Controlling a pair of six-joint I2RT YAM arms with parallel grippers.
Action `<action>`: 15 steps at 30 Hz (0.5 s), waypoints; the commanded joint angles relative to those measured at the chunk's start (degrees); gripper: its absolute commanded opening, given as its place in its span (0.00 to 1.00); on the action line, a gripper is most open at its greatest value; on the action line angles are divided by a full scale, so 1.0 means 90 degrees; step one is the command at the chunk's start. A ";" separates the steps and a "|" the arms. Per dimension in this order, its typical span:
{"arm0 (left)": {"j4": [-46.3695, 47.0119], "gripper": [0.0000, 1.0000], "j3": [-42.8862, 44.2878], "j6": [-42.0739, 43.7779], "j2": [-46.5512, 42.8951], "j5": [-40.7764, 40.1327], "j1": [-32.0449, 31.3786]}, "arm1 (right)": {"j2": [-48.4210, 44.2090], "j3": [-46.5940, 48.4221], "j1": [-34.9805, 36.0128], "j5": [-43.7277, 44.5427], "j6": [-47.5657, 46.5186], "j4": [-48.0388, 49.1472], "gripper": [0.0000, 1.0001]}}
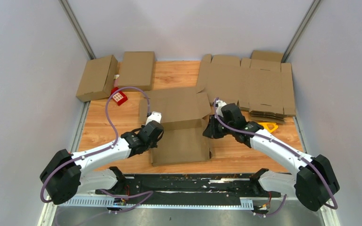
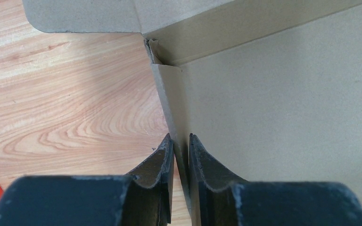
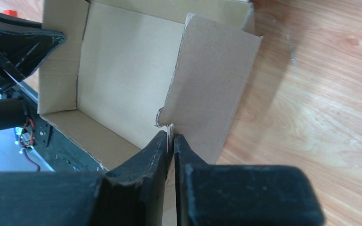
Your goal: Fold the paper box
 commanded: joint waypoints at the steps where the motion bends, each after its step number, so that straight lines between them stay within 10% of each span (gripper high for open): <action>1: 0.0310 0.11 0.0002 -0.0041 -0.0008 0.0707 -0.0071 | 0.0244 0.0159 0.0150 -0.0259 0.0146 0.0531 0.14; 11: 0.0292 0.12 -0.0009 -0.0049 -0.0107 0.0746 -0.0071 | 0.0699 0.0090 0.0302 -0.0473 0.0181 0.0871 0.19; 15: 0.0263 0.12 -0.0016 -0.0064 -0.0152 0.0763 -0.0071 | 0.0823 0.0035 0.0376 -0.0394 0.0174 0.0904 0.52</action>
